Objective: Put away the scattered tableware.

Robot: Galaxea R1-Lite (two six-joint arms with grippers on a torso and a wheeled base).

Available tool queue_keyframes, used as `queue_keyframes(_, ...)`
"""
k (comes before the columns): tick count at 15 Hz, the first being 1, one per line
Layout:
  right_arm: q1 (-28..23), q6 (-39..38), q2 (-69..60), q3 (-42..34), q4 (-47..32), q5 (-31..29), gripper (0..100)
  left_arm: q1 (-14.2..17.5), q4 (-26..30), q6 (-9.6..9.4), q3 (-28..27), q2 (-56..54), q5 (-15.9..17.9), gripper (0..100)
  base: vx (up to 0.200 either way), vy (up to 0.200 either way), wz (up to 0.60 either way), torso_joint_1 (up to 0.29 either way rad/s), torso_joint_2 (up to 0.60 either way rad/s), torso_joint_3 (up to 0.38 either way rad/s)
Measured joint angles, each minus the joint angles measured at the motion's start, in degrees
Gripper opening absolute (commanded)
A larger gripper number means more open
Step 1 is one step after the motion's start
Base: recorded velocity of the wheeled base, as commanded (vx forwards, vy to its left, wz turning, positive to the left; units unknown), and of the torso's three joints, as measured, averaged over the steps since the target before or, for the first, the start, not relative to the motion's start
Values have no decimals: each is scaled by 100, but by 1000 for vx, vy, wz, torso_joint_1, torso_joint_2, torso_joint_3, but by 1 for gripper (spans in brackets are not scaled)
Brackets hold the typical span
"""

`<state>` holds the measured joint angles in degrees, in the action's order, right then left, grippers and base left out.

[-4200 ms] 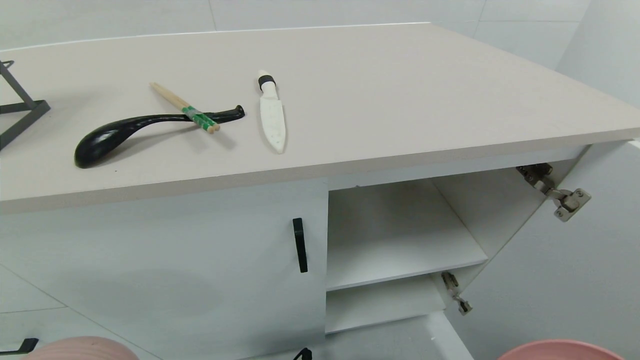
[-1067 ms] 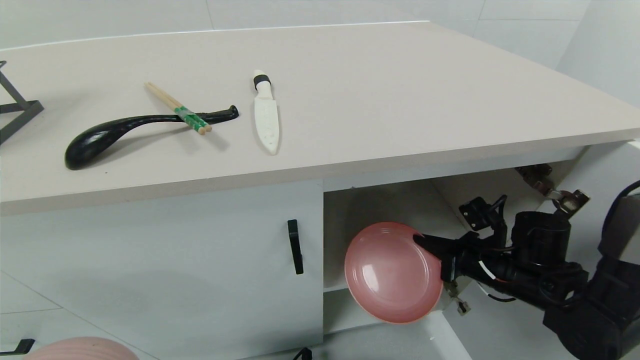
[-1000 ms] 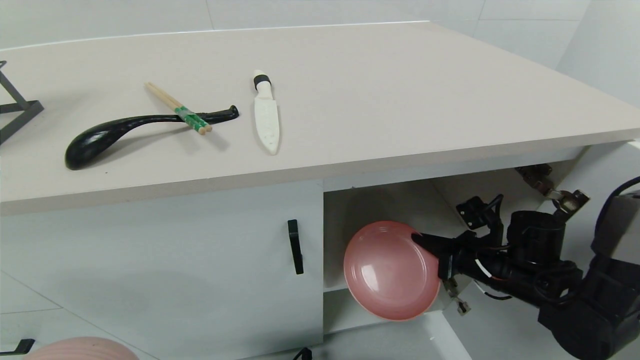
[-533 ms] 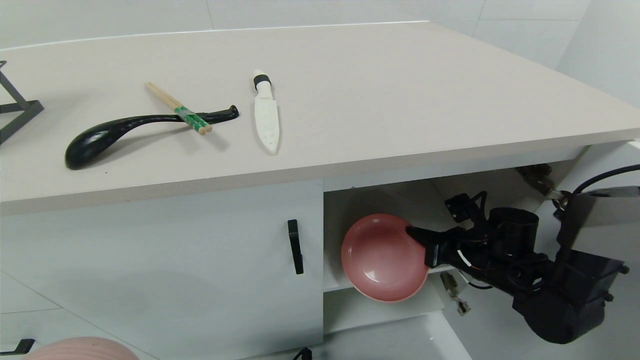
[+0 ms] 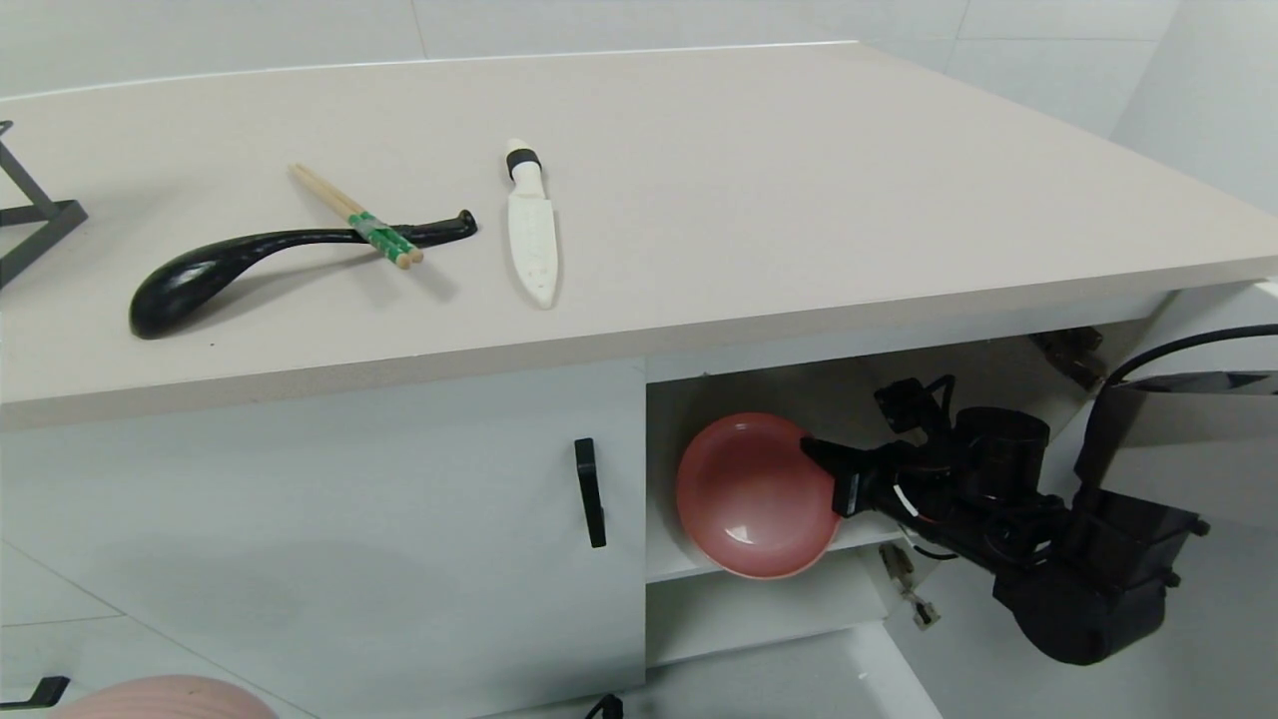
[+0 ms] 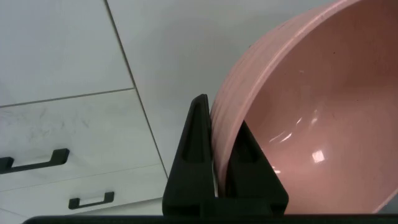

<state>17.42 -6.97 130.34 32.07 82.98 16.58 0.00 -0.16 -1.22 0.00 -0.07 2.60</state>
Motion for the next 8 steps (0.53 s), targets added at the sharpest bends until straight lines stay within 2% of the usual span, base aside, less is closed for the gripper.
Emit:
queue_keyframes(1,0,-27,1,30,6,-7,0,0,-173,-9,0,0,145,0,0,0,0,0,0,0)
queue_keyframes(3,-26,-61,11,89,17,-7,0,2,-1719,-37,0,7,235,0,0,0,0,0,0,0)
queue_keyframes(4,-48,-63,15,108,17,-7,0,11,-2127,-63,0,12,290,0,0,0,0,0,0,0)
queue_keyframes(5,-56,-63,17,122,22,-7,0,10,-2050,-88,-7,15,468,0,0,0,0,0,0,0)
queue_keyframes(6,-61,-61,17,133,22,-9,0,0,-1596,-102,-63,26,851,0,0,0,0,0,0,0)
queue_keyframes(8,-85,-60,22,139,23,-9,0,-38,-1323,-184,-421,211,1431,0,0,0,0,0,0,0)
